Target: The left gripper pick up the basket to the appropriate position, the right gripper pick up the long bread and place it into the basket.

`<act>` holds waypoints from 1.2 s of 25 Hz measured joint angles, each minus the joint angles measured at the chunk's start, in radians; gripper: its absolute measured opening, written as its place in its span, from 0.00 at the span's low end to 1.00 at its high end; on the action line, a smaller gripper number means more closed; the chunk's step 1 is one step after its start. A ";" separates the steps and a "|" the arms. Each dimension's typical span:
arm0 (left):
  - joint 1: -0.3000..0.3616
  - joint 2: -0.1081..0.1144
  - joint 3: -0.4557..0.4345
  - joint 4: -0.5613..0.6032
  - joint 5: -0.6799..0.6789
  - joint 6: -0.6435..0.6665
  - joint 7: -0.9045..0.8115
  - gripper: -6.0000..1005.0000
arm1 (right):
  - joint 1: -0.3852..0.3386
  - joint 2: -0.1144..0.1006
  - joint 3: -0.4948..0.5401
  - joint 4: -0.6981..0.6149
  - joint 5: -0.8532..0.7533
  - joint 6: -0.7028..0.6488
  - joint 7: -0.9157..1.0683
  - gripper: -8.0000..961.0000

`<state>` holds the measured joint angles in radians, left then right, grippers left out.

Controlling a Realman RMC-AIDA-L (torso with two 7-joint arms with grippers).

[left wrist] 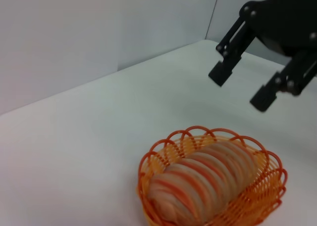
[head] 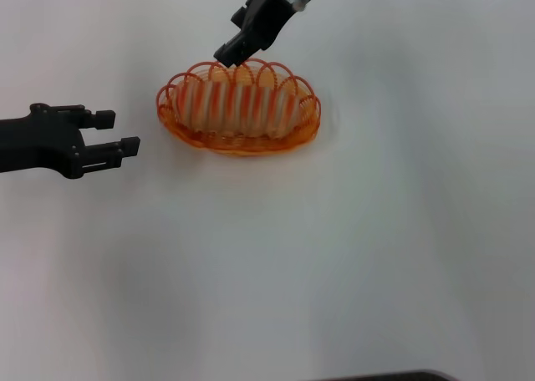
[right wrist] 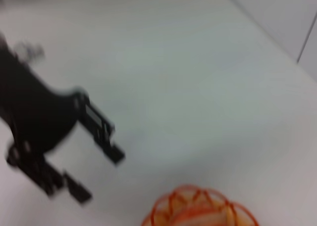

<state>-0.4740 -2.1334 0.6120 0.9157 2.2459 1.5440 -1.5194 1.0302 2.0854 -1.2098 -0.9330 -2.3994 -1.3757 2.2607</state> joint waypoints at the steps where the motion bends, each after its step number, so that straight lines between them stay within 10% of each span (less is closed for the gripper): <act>1: 0.000 0.001 0.000 0.000 0.000 0.000 0.000 0.59 | -0.025 -0.004 0.045 -0.002 0.039 -0.007 -0.029 0.66; 11: 0.004 0.001 0.000 -0.006 0.006 0.004 0.011 0.59 | -0.324 -0.038 0.324 -0.002 0.330 -0.223 -0.368 0.66; 19: 0.008 0.002 -0.005 -0.042 0.006 -0.006 0.048 0.59 | -0.525 -0.001 0.379 0.009 0.415 -0.195 -0.651 0.68; 30: 0.011 0.004 -0.007 -0.091 -0.001 -0.048 0.069 0.60 | -0.618 0.004 0.387 0.121 0.479 -0.170 -0.921 0.89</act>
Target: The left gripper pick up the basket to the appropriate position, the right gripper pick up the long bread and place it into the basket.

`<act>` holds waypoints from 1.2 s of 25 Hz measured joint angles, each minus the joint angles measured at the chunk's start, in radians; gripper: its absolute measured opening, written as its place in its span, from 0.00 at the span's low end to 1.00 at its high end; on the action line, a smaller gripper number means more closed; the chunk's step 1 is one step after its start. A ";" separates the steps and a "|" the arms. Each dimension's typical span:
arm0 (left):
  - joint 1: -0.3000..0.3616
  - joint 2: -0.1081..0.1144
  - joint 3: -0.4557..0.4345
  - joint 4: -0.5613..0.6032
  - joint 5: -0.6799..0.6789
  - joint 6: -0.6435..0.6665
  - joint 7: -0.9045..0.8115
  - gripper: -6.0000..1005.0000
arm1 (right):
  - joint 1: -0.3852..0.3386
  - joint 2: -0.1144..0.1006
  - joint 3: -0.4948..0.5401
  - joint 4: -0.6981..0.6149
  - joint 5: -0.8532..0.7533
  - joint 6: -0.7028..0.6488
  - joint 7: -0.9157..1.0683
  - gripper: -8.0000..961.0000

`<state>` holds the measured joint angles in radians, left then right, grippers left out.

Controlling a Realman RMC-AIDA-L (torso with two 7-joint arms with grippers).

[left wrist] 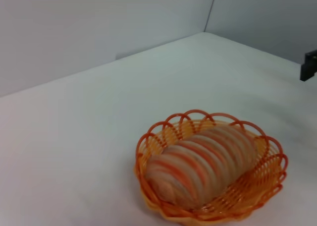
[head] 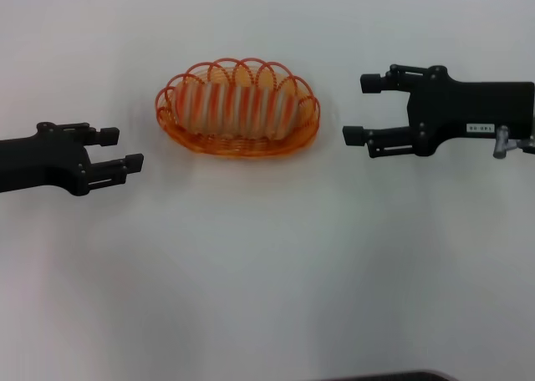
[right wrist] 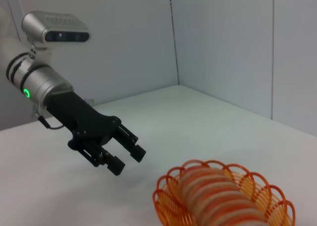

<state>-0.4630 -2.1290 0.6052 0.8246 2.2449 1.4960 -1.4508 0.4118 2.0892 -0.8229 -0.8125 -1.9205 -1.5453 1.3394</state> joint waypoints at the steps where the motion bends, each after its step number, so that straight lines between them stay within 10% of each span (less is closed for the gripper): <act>1: 0.000 0.000 0.000 -0.008 0.000 -0.008 0.000 0.60 | -0.006 0.000 0.003 0.007 0.000 0.002 -0.020 0.91; 30: -0.006 -0.023 -0.001 -0.078 -0.054 -0.075 0.015 0.60 | -0.078 -0.003 0.110 0.147 -0.047 0.047 -0.211 0.94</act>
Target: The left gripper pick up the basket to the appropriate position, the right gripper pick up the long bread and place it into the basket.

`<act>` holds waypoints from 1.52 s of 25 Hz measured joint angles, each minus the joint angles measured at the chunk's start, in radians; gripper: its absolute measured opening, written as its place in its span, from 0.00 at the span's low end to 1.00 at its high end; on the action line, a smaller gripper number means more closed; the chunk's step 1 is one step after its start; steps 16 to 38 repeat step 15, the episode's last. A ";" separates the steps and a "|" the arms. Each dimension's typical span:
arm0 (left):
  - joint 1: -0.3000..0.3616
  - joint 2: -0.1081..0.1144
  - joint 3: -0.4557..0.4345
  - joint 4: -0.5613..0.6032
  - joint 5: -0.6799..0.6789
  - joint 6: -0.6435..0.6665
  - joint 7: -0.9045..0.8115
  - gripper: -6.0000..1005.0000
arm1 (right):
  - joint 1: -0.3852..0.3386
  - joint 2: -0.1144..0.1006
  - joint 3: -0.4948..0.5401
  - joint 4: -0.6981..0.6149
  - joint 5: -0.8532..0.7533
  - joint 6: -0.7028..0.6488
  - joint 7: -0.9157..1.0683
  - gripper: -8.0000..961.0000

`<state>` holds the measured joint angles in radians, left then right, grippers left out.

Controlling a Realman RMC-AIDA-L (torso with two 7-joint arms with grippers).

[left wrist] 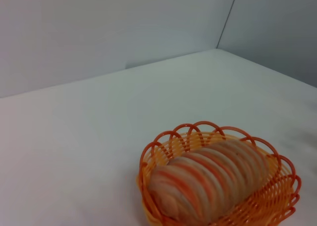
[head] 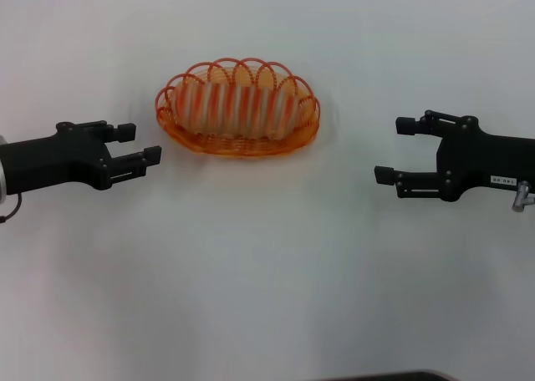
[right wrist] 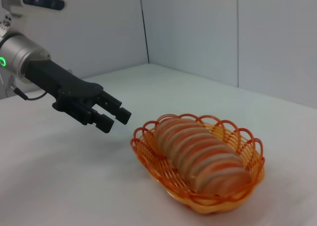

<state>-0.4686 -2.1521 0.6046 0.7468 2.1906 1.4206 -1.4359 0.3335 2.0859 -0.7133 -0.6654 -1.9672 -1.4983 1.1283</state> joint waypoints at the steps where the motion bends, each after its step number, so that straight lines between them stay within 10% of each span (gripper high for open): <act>1: -0.001 0.000 0.000 0.000 -0.001 0.001 0.000 0.60 | 0.002 0.001 0.000 0.004 -0.001 0.002 -0.003 0.94; 38: -0.001 0.000 -0.001 0.001 -0.011 0.006 0.007 0.60 | 0.021 0.000 0.000 0.030 -0.004 0.035 -0.013 0.93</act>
